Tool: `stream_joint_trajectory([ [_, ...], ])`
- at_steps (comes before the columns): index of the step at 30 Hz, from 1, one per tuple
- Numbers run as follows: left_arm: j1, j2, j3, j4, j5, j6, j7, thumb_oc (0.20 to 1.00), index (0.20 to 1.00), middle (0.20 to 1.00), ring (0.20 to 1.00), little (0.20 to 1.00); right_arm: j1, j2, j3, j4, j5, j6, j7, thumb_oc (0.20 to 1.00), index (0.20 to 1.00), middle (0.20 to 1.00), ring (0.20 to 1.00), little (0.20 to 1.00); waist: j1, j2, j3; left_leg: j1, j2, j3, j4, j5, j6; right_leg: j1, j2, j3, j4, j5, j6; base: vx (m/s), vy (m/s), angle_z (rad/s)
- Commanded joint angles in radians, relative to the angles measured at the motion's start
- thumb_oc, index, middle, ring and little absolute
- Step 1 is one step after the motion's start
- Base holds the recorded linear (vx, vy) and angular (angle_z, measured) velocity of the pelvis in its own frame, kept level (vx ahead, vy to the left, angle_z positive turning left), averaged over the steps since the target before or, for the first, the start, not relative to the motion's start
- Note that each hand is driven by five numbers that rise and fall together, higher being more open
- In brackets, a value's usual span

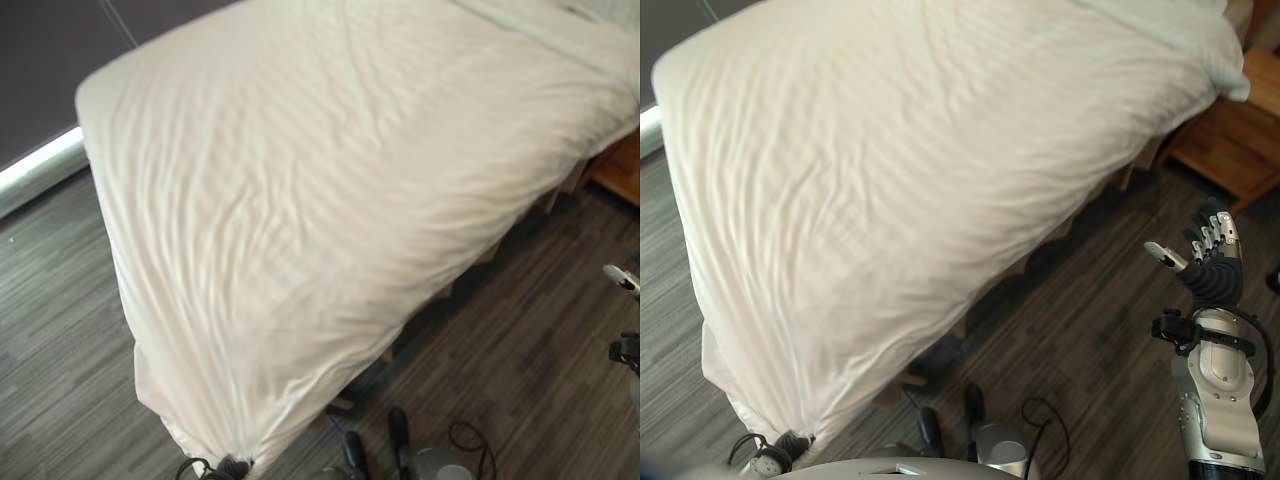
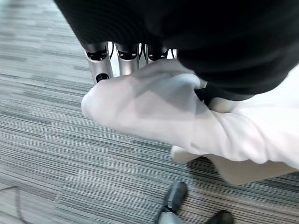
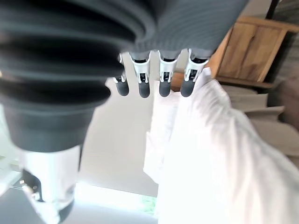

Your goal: Making the bed.

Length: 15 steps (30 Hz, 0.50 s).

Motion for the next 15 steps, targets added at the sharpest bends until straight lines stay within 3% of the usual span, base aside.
stream_joint_trajectory([
  [1,0.087,-0.069,-0.102,0.165,0.078,0.043,-0.122,0.200,0.200,0.200,0.200,0.200,-0.004,0.019,-0.137,-0.045,-0.018,-0.036,-0.015,1.000,1.000,1.000,1.000,1.000,0.041,-0.026,0.017,0.039,-0.019,-0.028,0.007,-0.019,-0.012,0.074,-0.041,-0.044,0.037,-0.084,0.052,-0.04,-0.058,0.16],
  [2,0.086,-0.067,-0.101,0.175,0.087,0.045,-0.131,1.000,1.000,1.000,1.000,1.000,0.001,0.023,-0.139,-0.047,-0.018,-0.033,-0.014,1.000,1.000,1.000,1.000,1.000,0.042,-0.027,0.010,0.045,-0.020,-0.030,0.007,-0.020,-0.012,0.083,-0.040,-0.046,0.035,-0.085,0.052,-0.02,-0.021,0.13],
  [7,0.060,-0.027,-0.093,0.170,0.101,0.045,-0.118,1.000,1.000,1.000,1.000,1.000,0.005,0.026,-0.150,-0.053,-0.026,-0.023,-0.020,1.000,1.000,1.000,1.000,1.000,0.044,-0.028,-0.014,0.067,-0.020,-0.036,0.007,-0.022,-0.014,0.113,-0.040,-0.056,0.029,-0.091,0.049,-0.02,-0.026,0.04],
  [12,0.013,0.064,-0.011,0.104,-0.039,0.036,-0.115,1.000,1.000,1.000,1.000,1.000,-0.016,0.005,-0.143,-0.039,-0.031,-0.005,-0.025,1.000,1.000,1.000,1.000,1.000,0.043,-0.020,-0.026,0.077,-0.020,-0.040,0.007,-0.021,-0.017,0.126,-0.040,-0.064,0.029,-0.095,0.047,-0.02,-0.005,0.05],
  [15,0.067,0.206,0.033,-0.279,-0.231,-0.016,-0.166,1.000,1.000,1.000,1.000,1.000,-0.039,-0.005,-0.146,-0.028,-0.011,0.006,-0.010,1.000,1.000,1.000,1.000,1.000,0.056,-0.005,-0.024,0.083,-0.023,-0.055,0.007,-0.017,-0.016,0.137,-0.044,-0.082,0.033,-0.096,0.048,-0.03,0.004,0.13],
])
